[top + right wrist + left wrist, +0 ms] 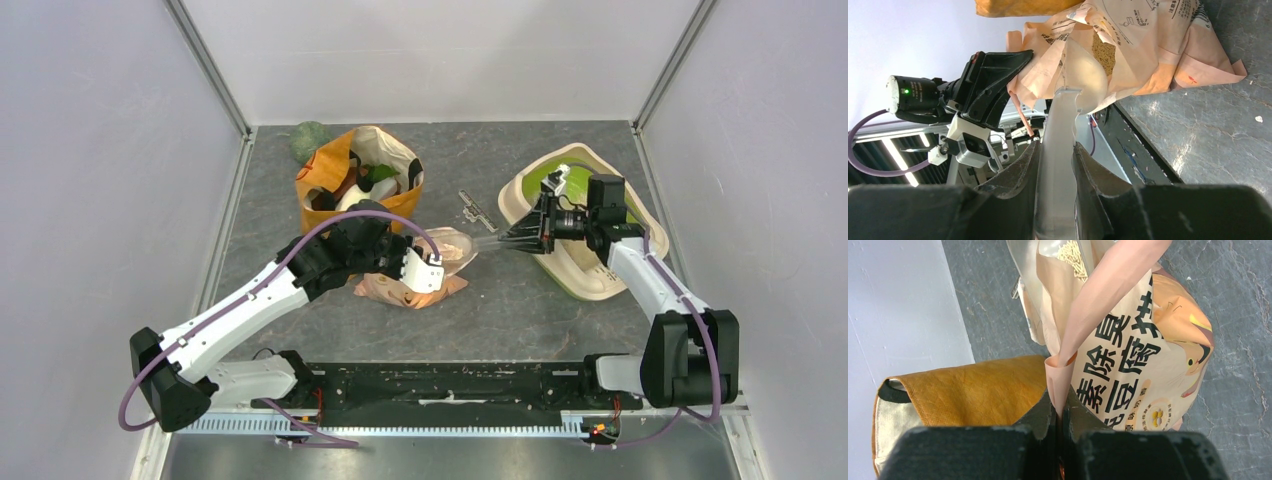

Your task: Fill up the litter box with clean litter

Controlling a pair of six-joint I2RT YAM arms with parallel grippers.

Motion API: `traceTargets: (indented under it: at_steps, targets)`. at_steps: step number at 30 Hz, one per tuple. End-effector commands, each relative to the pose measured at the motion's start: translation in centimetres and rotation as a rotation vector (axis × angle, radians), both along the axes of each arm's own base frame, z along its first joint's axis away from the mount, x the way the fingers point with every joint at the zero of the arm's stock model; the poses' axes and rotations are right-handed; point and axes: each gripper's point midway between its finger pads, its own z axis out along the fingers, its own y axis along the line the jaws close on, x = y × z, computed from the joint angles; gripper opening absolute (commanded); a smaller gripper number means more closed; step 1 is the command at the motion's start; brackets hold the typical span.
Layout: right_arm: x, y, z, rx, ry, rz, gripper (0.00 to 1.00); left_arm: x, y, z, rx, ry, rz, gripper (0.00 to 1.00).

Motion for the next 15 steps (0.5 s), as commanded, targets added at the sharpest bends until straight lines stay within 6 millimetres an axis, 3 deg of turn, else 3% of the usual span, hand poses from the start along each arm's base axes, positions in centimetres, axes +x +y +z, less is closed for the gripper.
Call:
traceTargets:
  at_steps: [1,15]
  targets:
    - [-0.9,-0.9,1.4,0.047,-0.028,0.002,0.0,0.2,-0.5,1.6,-0.035,-0.036,-0.019,0.02]
    - [-1.7,-3.6,2.2,0.093,-0.02,-0.059,0.0,0.2,-0.5,1.9,-0.033,-0.042,-0.021,0.02]
